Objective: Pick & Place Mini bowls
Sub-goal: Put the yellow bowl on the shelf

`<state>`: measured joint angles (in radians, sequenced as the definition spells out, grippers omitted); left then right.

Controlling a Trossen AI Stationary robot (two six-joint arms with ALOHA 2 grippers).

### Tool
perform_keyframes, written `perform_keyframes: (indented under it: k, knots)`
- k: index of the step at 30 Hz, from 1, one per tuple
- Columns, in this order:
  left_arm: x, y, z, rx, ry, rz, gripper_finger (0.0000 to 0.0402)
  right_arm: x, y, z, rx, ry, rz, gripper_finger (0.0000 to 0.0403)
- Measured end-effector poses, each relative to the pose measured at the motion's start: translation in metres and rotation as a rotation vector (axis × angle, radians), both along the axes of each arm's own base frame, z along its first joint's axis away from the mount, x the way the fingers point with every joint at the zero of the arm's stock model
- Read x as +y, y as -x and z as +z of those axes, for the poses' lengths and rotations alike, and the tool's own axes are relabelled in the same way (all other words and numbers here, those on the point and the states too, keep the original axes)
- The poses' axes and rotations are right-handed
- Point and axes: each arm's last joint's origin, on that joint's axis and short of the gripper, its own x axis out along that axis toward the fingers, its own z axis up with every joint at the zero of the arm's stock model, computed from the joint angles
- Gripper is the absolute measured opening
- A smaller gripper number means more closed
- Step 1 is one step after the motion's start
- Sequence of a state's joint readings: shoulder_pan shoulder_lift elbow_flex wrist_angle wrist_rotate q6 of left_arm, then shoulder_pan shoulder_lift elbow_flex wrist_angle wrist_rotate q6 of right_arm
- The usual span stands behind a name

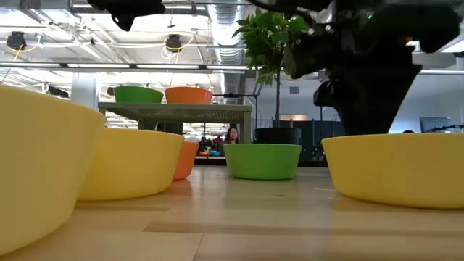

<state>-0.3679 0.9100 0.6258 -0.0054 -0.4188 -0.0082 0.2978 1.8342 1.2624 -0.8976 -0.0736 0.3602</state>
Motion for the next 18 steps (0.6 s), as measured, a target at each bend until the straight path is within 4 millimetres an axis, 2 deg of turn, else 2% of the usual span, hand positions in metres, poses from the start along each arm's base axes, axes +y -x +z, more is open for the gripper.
perform_keyframes:
  k: [4,10,12,18]
  knots:
    - [0.000,0.000,0.001,-0.009,0.003,0.000,0.0092,-0.003,-0.003,-0.006,0.018,-0.001,-0.009,0.0149]
    - [0.000,0.000,0.003,-0.027,0.009,0.000,0.0092,-0.011,-0.004,-0.011,0.078,-0.060,-0.051,0.0045]
    - [0.000,0.001,0.004,-0.032,0.010,-0.001,0.0092,-0.015,-0.005,-0.005,0.080,-0.086,-0.094,0.0013]
    - [0.000,0.001,0.004,-0.038,0.011,-0.001,0.0092,-0.025,-0.011,0.037,0.042,-0.061,-0.154,0.0007]
